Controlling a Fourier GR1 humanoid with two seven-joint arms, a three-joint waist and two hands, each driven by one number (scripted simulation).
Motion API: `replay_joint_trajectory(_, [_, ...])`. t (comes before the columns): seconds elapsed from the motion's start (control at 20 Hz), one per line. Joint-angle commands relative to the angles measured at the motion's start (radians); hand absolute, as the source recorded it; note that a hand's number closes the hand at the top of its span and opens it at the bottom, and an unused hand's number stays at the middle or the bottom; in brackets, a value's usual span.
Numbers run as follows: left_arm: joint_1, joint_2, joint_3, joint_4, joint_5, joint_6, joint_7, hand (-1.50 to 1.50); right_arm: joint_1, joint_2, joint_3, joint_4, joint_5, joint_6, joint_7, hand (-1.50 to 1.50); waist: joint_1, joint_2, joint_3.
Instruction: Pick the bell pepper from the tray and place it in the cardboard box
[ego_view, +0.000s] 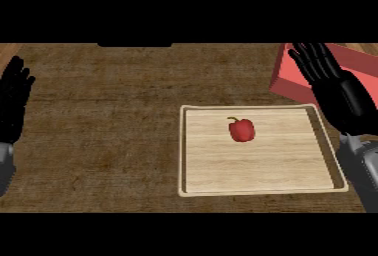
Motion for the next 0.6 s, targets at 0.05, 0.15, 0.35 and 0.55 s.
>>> replay_joint_trajectory(0.05, [0.011, -0.054, -0.092, -0.061, -0.022, -0.065, -0.032, 0.0, 0.1, 0.071, 0.088, -0.015, 0.177, -0.206, 0.055, -1.5, 0.001, -0.013, 0.028])
replay_joint_trajectory(0.15, [-0.037, -0.06, -0.148, -0.074, -0.034, -0.122, -0.041, 0.0, 0.136, 0.089, 0.109, 0.037, 0.265, -0.316, 0.089, -1.5, -0.026, -0.01, 0.027])
replay_joint_trajectory(0.35, [0.004, -0.085, -0.208, -0.084, -0.039, -0.155, -0.051, 0.0, 0.148, -0.106, 0.119, 0.093, 0.506, -0.372, 0.059, -1.5, -0.095, -0.01, -0.005])
replay_joint_trajectory(0.55, [0.026, -0.114, -0.265, -0.108, -0.046, -0.186, -0.066, 0.0, 0.232, -0.141, 0.195, 0.135, 0.777, -0.572, 0.106, -1.5, -0.066, -0.022, 0.013])
